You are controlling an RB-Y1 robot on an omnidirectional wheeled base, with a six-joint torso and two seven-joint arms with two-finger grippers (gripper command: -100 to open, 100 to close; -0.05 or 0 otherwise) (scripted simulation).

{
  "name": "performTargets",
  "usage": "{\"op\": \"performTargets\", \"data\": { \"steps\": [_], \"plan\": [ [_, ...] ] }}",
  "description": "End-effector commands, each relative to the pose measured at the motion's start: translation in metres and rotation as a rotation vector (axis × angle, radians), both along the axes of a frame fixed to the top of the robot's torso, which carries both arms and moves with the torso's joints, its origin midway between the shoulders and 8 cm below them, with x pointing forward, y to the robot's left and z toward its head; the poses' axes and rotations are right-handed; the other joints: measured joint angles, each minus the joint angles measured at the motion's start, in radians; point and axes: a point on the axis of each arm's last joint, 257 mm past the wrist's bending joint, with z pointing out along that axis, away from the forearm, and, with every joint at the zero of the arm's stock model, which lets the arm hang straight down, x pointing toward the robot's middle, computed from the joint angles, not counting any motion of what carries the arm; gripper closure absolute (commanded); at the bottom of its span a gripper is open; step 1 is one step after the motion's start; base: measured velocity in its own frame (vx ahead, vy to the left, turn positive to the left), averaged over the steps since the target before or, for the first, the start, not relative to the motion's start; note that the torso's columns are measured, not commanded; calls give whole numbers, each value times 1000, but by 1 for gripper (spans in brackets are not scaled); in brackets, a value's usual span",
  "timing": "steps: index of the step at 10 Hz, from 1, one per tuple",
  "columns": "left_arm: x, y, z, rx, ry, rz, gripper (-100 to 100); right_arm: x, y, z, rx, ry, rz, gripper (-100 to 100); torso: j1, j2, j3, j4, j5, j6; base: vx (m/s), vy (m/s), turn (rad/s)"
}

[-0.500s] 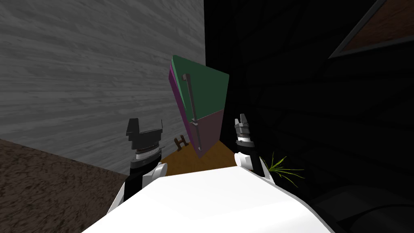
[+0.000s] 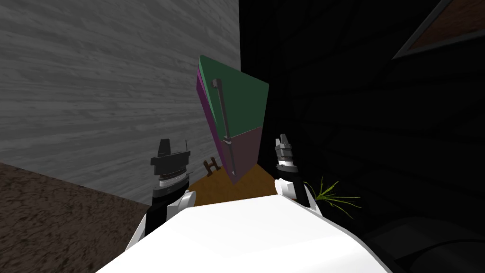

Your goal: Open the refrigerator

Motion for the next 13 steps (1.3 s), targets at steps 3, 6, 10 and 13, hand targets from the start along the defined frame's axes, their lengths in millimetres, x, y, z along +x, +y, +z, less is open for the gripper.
{"op": "performTargets", "data": {
  "steps": [3, 6, 10, 13],
  "plan": [
    [0, 0, 0, 0, 0, 0, 0, 0, 0, 0, 0, 0, 0, 0, 0, 222, -442, 221, 0, 0, 0, 0, 0],
    [0, 0, 0, 0, 0, 0, 0, 6, 8, -5, -68, 27, 25, -100, 1, 403, -807, 402, 0, 0, 4, 26, -7],
    [0, 0, 0, 0, 0, 0, 0, 22, 22, -23, -203, 97, 58, -100, 1, 415, -832, 416, 0, 0, 9, 96, -25],
    [0, 0, 0, 0, 1, 0, 0, 32, 28, -35, -296, 140, 72, -100, -2, 416, -831, 416, 0, 0, 8, 104, -22]
  ]
}}
